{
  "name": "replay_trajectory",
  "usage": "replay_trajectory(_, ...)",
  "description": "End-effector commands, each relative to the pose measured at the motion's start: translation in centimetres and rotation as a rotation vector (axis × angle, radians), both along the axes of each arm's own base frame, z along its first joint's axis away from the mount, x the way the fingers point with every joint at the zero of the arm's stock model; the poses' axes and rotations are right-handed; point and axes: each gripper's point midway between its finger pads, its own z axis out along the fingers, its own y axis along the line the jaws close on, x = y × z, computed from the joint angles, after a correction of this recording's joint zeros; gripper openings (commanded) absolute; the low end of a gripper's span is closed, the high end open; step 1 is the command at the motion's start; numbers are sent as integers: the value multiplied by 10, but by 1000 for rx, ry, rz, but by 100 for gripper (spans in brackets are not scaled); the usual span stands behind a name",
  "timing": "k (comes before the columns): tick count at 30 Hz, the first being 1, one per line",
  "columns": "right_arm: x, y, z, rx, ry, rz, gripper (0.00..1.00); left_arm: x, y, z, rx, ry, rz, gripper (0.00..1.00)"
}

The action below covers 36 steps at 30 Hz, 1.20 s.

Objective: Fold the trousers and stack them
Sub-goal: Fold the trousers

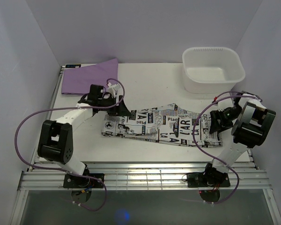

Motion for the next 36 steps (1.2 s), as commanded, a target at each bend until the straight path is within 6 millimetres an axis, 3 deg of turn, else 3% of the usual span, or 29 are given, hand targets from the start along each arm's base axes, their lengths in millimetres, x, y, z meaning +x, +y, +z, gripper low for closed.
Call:
replay_trajectory(1, 34, 10, 49, 59, -175, 19, 73, -36, 17, -9, -76, 117, -95, 78)
replay_trajectory(3, 44, 33, 79, 163, -208, 28, 70, -34, 28, -20, -80, 163, -61, 78)
replay_trajectory(5, 43, 55, 88, 234, -199, 53, 69, -30, 38, -26, -72, 189, -23, 78)
replay_trajectory(9, 17, 102, 70, 297, -87, 141, 68, -27, 63, -48, -23, 252, 52, 78)
replay_trajectory(11, -6, 109, 40, 284, -2, 161, 67, -20, 80, -52, -2, 240, 75, 78)
replay_trajectory(14, -32, 101, 0, 218, 92, 173, 66, -18, 93, -59, 24, 245, 73, 78)
replay_trajectory(17, -33, 82, -25, 112, 98, 174, 64, -13, 118, -73, 68, 267, 113, 79)
replay_trajectory(19, -28, 73, -30, 77, 94, 169, 63, -13, 128, -83, 105, 273, 122, 79)
replay_trajectory(22, -11, 61, -22, 30, 38, 166, 62, -15, 142, -96, 145, 294, 141, 79)
replay_trajectory(26, 1, 53, -8, -6, -13, 197, 63, -14, 155, -97, 161, 268, 154, 78)
replay_trajectory(32, 10, 52, 11, -6, -68, 224, 63, -1, 171, -76, 178, 165, 155, 79)
replay_trajectory(34, 11, 53, 16, -3, -86, 237, 63, 4, 171, -58, 153, 119, 134, 79)
replay_trajectory(36, 11, 54, 18, -2, -96, 246, 62, 3, 155, -30, 35, 68, 66, 79)
